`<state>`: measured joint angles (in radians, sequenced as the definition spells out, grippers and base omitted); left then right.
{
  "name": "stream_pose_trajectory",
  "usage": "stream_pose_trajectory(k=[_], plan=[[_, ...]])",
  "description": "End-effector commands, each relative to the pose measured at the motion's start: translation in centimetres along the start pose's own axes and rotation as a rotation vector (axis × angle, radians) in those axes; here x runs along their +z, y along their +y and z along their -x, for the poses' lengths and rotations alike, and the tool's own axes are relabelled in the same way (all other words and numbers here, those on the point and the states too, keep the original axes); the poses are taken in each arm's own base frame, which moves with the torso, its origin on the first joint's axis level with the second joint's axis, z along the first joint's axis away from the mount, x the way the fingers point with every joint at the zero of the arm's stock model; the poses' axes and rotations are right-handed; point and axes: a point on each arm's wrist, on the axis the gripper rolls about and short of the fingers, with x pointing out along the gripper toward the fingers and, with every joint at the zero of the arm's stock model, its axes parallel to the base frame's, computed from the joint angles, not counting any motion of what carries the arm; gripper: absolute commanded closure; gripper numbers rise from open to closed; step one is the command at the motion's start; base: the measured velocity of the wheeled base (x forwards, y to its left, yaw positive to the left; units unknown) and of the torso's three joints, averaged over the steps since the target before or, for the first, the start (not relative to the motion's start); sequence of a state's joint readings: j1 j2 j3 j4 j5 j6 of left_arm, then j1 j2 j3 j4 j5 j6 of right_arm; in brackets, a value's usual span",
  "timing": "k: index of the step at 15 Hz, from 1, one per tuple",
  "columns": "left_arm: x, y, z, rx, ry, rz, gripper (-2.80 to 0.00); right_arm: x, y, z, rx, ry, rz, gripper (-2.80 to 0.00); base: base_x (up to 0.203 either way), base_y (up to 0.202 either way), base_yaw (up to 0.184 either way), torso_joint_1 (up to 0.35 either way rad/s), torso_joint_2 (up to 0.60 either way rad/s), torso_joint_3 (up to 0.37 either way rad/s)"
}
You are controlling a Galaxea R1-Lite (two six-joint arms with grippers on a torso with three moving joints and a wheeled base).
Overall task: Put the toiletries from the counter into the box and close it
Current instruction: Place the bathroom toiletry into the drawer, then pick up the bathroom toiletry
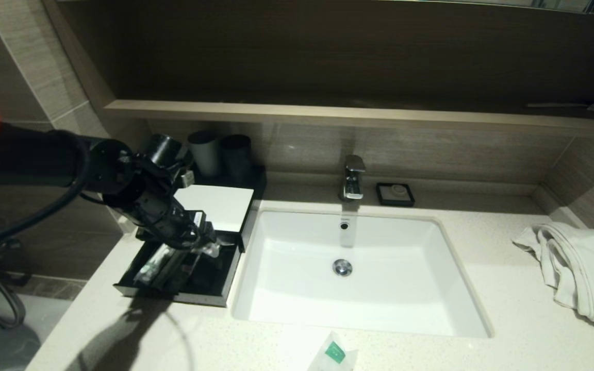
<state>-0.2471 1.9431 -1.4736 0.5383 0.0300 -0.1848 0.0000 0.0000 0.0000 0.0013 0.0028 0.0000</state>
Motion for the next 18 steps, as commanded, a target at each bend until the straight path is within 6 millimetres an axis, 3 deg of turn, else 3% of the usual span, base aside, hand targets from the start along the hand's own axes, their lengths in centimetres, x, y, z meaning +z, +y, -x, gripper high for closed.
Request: stream_pose_trajectory(k=[1,3,4,9,14,18], plan=[[-0.3,0.1,3.1,-0.013,-0.062,0.003,-2.80,0.0,0.0,0.0,0.000,0.000,0.000,0.00,0.000,0.000,0.000,0.000,0.00,0.000],[-0.8,-0.1,5.0,-0.030,-0.100,-0.007,-2.80,0.0,0.0,0.0,0.000,0.000,0.000,0.00,0.000,0.000,0.000,0.000,0.00,0.000],[-1.0,-0.4,5.7,-0.040,-0.112,-0.015,0.00,0.0,0.0,0.0,0.000,0.000,-0.001,0.00,0.000,0.000,0.000,0.000,0.00,0.000],[-2.0,-1.1,6.6,-0.057,-0.110,-0.051,0.00,0.0,0.0,0.0,0.000,0.000,0.000,0.00,0.000,0.000,0.000,0.000,0.00,0.000],[-3.6,-4.5,7.7,-0.129,-0.108,-0.153,0.00,0.0,0.0,0.0,0.000,0.000,0.000,0.00,0.000,0.000,0.000,0.000,0.00,0.000],[-4.8,-7.9,6.7,-0.183,-0.059,-0.239,0.00,0.0,0.0,0.0,0.000,0.000,0.000,0.00,0.000,0.000,0.000,0.000,0.00,0.000]])
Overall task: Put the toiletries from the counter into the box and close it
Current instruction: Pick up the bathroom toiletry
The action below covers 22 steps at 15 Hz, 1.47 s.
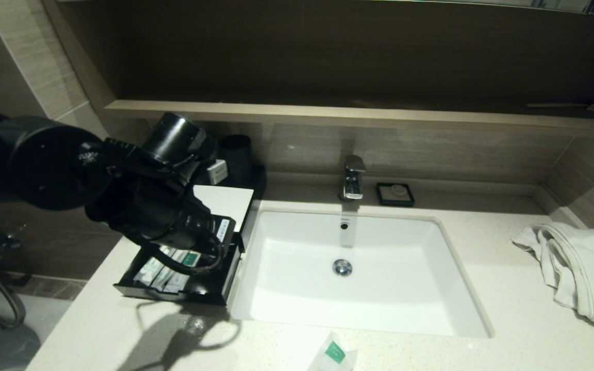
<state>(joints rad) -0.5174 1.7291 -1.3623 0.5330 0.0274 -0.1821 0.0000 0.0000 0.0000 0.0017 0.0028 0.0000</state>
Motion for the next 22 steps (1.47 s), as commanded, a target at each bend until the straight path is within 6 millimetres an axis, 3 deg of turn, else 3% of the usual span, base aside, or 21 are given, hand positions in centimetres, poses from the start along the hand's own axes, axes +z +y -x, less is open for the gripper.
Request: stream_pose_trajectory(k=[1,9,17,22], plan=[[-0.5,-1.6,-1.1,-0.026,0.044,-0.037,0.00,0.0,0.0,0.0,0.000,0.000,0.000,0.00,0.000,0.000,0.000,0.000,0.00,0.000],[-4.1,-9.6,-4.0,-0.125,0.177,-0.164,0.00,0.0,0.0,0.0,0.000,0.000,0.000,0.00,0.000,0.000,0.000,0.000,0.00,0.000],[-5.7,-11.7,-5.4,-0.128,0.230,-0.356,0.00,0.0,0.0,0.0,0.000,0.000,0.000,0.00,0.000,0.000,0.000,0.000,0.00,0.000],[-5.0,-12.4,-5.2,-0.151,0.197,-0.428,0.00,0.0,0.0,0.0,0.000,0.000,0.000,0.00,0.000,0.000,0.000,0.000,0.00,0.000]])
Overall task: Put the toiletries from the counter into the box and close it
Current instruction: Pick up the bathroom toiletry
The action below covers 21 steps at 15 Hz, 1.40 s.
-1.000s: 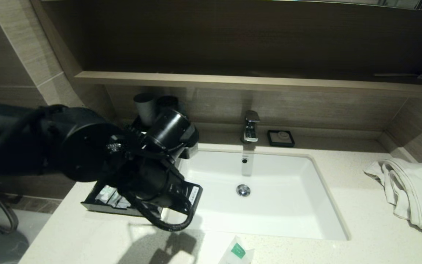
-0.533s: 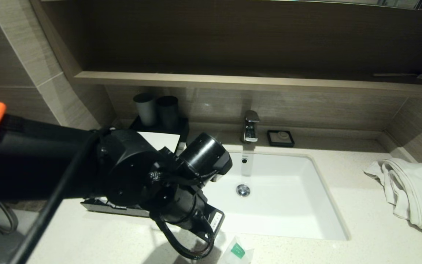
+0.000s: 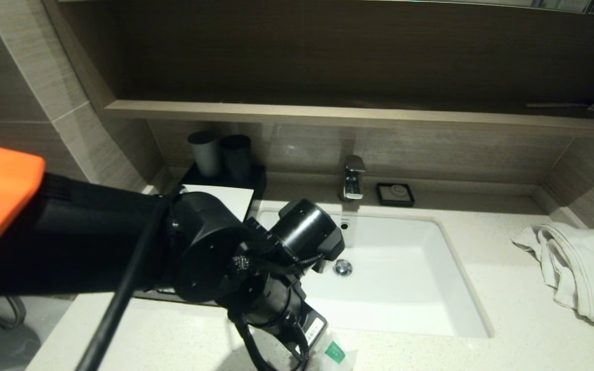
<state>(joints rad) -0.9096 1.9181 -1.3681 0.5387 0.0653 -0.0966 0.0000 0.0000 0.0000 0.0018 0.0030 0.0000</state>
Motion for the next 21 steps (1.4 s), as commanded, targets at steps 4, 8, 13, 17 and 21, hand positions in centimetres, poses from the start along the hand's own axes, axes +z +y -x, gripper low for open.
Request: stream_pose_trajectory(k=[4,8,13,17,21], plan=[[0.4,-0.6,-1.1,-0.005,0.011,-0.046,0.00,0.0,0.0,0.0,0.000,0.000,0.000,0.00,0.000,0.000,0.000,0.000,0.00,0.000],[0.3,-1.9,-1.5,-0.021,0.019,-0.129,0.00,0.0,0.0,0.0,0.000,0.000,0.000,0.00,0.000,0.000,0.000,0.000,0.00,0.000],[0.1,-3.3,-2.0,-0.037,0.035,-0.209,0.00,0.0,0.0,0.0,0.000,0.000,0.000,0.00,0.000,0.000,0.000,0.000,0.00,0.000],[0.2,-3.6,-3.3,-0.040,0.055,-0.267,0.00,0.0,0.0,0.0,0.000,0.000,0.000,0.00,0.000,0.000,0.000,0.000,0.00,0.000],[0.3,-4.6,-4.6,-0.047,0.073,-0.295,0.00,0.0,0.0,0.0,0.000,0.000,0.000,0.00,0.000,0.000,0.000,0.000,0.00,0.000]])
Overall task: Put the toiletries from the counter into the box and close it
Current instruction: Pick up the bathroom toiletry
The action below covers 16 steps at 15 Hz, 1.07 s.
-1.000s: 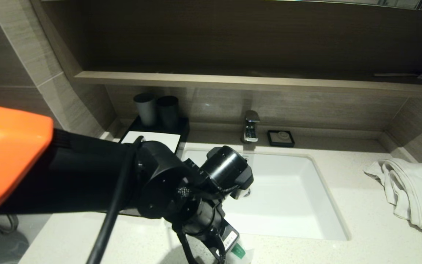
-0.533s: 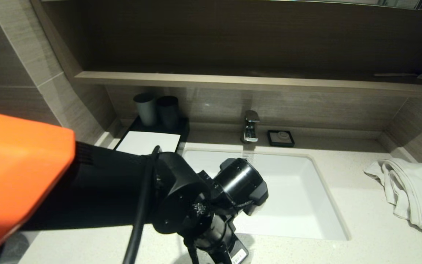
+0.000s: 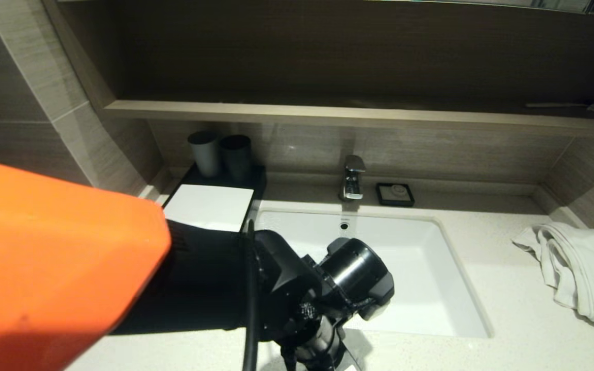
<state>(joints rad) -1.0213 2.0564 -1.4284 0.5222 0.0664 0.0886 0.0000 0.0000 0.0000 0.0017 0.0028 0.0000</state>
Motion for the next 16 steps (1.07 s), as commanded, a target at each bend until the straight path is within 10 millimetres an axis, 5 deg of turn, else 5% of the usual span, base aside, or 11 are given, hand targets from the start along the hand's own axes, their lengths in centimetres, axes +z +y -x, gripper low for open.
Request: stream_pose_trajectory(k=[1,10,11,16], plan=[[0.03,-0.17,-0.77,-0.002,0.018,-0.009,0.00,0.00,0.00,0.00,0.000,0.000,0.000,0.00,0.000,0.000,0.000,0.000,0.00,0.000],[0.67,-0.07,-1.10,0.006,-0.008,-0.001,0.00,0.00,0.00,0.00,0.000,0.000,0.000,0.00,0.000,0.000,0.000,0.000,0.00,0.000],[0.75,-0.06,-1.04,0.006,-0.012,0.002,-2.80,0.00,0.00,0.00,0.000,0.000,0.000,0.00,0.000,0.000,0.000,0.000,0.00,0.000],[0.65,-0.14,-1.26,0.004,-0.001,0.001,-2.80,0.00,0.00,0.00,0.000,0.000,0.000,0.00,0.000,0.000,0.000,0.000,0.00,0.000]])
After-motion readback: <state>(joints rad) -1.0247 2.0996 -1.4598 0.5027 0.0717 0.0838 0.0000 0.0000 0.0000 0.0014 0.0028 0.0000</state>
